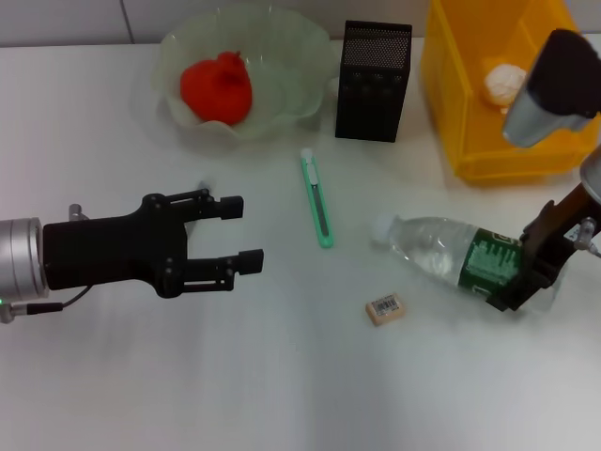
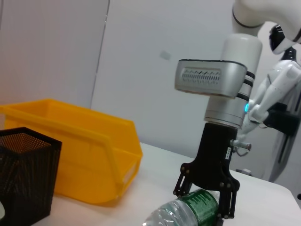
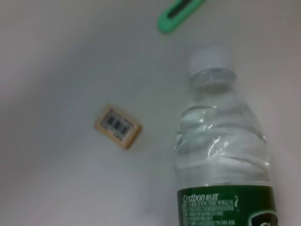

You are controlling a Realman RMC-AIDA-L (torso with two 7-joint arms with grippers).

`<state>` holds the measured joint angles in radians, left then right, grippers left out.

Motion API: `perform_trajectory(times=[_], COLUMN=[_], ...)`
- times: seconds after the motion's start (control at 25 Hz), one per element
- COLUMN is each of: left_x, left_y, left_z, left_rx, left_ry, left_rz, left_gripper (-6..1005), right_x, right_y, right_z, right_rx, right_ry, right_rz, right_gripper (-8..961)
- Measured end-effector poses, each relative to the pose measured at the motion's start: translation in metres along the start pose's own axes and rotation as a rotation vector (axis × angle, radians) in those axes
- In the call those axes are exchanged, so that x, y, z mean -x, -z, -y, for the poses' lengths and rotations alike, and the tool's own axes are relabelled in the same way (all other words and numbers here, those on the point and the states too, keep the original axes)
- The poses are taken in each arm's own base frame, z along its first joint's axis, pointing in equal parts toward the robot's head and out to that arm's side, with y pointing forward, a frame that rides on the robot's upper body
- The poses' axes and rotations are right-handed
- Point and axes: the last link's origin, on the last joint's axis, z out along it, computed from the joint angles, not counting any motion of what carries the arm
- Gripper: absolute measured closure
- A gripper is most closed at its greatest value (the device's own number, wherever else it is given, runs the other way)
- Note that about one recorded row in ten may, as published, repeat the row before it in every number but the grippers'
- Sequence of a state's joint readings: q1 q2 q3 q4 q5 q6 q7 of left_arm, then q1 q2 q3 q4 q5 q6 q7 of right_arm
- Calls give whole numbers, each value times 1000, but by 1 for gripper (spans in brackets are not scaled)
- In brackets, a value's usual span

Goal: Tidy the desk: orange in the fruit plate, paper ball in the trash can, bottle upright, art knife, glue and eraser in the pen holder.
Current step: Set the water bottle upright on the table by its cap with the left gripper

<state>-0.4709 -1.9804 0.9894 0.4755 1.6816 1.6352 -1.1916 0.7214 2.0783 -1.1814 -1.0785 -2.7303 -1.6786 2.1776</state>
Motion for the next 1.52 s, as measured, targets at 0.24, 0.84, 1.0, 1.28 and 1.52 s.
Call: perform_trajectory(times=[0.24,0.84,1.0,1.28,1.52], left_x=[0,-5,-5,-5,-6], left_y=[1,4,5,5,5], left_z=[1,5,5,5,5], left_rx=[-4,-33,-38,-34,-33], left_ry=[-4,-12,-13,-14,-15], left_rz=[-4,-29,-35,-36,-37], left_gripper=[213,212,212,212,213], right_x=[-6,-28,-33,-36,-43], right_y=[1,-5,-8,-1,14], right_z=[4,5,4,5,5], right_rx=[39,128,146,154,129], right_ry=[-2,-3,-10,-51,-93], right_rz=[84,309,334,267,167], right_gripper=[190,191,192,192,192])
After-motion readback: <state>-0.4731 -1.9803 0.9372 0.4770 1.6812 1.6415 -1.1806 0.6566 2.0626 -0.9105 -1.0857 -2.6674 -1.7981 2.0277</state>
